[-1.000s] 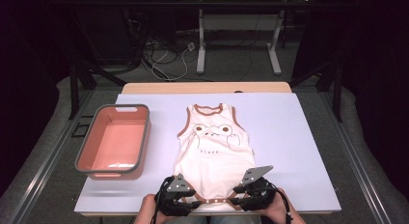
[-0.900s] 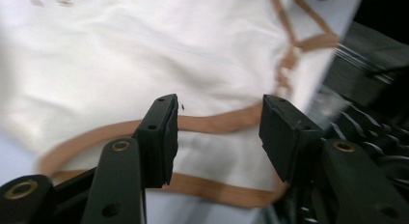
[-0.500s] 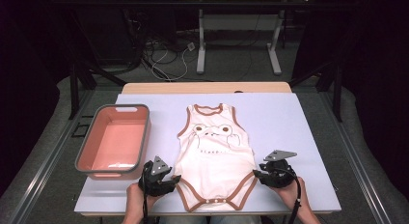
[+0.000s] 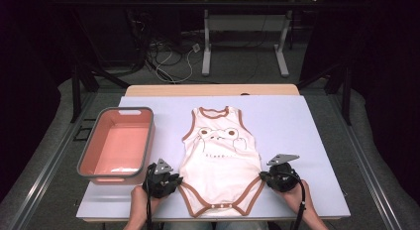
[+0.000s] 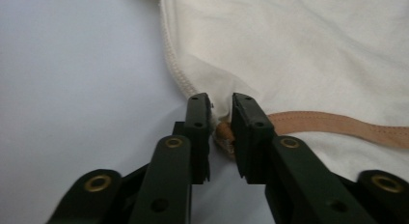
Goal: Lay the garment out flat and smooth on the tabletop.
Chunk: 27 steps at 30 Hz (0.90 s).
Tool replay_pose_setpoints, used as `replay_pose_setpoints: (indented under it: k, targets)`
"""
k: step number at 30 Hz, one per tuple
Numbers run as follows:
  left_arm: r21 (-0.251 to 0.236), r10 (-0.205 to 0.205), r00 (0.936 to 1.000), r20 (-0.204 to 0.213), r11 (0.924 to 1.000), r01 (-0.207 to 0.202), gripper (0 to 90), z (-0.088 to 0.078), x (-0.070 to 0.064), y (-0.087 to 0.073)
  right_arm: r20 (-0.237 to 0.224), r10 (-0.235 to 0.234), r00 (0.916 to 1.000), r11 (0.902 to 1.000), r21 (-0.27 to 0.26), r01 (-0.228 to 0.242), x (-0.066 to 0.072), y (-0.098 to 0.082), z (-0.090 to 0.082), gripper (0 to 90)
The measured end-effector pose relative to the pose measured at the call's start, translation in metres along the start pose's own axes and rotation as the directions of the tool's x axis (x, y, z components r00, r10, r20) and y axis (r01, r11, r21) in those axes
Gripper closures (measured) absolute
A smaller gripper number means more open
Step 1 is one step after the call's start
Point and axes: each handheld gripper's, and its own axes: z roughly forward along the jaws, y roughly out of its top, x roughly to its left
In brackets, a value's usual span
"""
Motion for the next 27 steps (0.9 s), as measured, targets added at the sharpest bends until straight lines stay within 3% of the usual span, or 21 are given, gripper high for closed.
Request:
replay_pose_setpoints:
  k: [5,7,12,14,17,18,20,23,25,26,27]
  targets:
    - [0.012,-0.020,0.9996,0.018,0.9997,0.020,86.5,-0.001,0.001,0.001,-0.021,0.019,0.9996,0.9998,0.007,-0.019,-0.001,-0.001,-0.003,87.7]
    - [0.015,-0.010,0.9999,0.004,0.9998,0.010,86.9,-0.003,0.001,0.001,-0.022,0.007,0.9997,1.0000,0.007,-0.007,0.000,-0.001,-0.004,87.7]
    - [0.013,-0.050,0.9987,-0.008,0.9987,0.050,87.2,-0.007,0.003,-0.003,-0.036,0.010,0.9993,0.9999,0.010,-0.009,0.001,-0.001,-0.005,87.6]
    - [0.017,-0.043,0.9990,-0.005,0.9989,0.043,87.1,-0.008,0.003,-0.003,-0.050,0.003,0.9988,1.0000,-0.004,-0.003,0.002,-0.002,-0.005,87.6]
    - [0.010,-0.037,0.9992,-0.014,0.9993,0.037,85.6,-0.010,0.001,-0.004,-0.053,-0.007,0.9986,0.9996,0.027,0.009,0.003,-0.001,-0.007,86.8]
    - [0.006,-0.044,0.9990,-0.012,0.9990,0.044,81.8,-0.010,0.000,-0.003,-0.058,-0.001,0.9983,0.9999,0.011,0.002,0.002,-0.002,-0.006,85.7]
    - [-0.001,-0.030,0.9994,-0.015,0.9996,0.030,72.5,-0.012,-0.001,0.000,-0.060,0.007,0.9981,0.9998,0.018,-0.006,0.001,-0.001,-0.009,76.5]
    - [-0.032,-0.021,0.9993,-0.033,0.9993,0.020,54.6,-0.016,-0.005,0.009,-0.070,0.004,0.9975,0.9998,-0.021,-0.005,-0.002,0.001,-0.012,60.6]
    - [-0.035,-0.016,0.9990,-0.042,0.9993,0.015,47.5,-0.016,-0.006,0.013,-0.067,0.007,0.9978,0.9999,-0.014,-0.008,-0.003,0.002,-0.013,56.9]
    - [-0.052,0.001,0.9979,-0.065,0.9986,-0.005,45.4,-0.014,-0.007,0.022,-0.067,0.027,0.9974,0.9989,-0.037,-0.030,-0.004,0.002,-0.014,47.3]
    - [-0.063,0.000,0.9975,-0.070,0.9980,-0.005,44.7,-0.013,-0.007,0.026,-0.060,0.030,0.9978,0.9984,-0.047,-0.032,-0.005,0.002,-0.014,44.2]
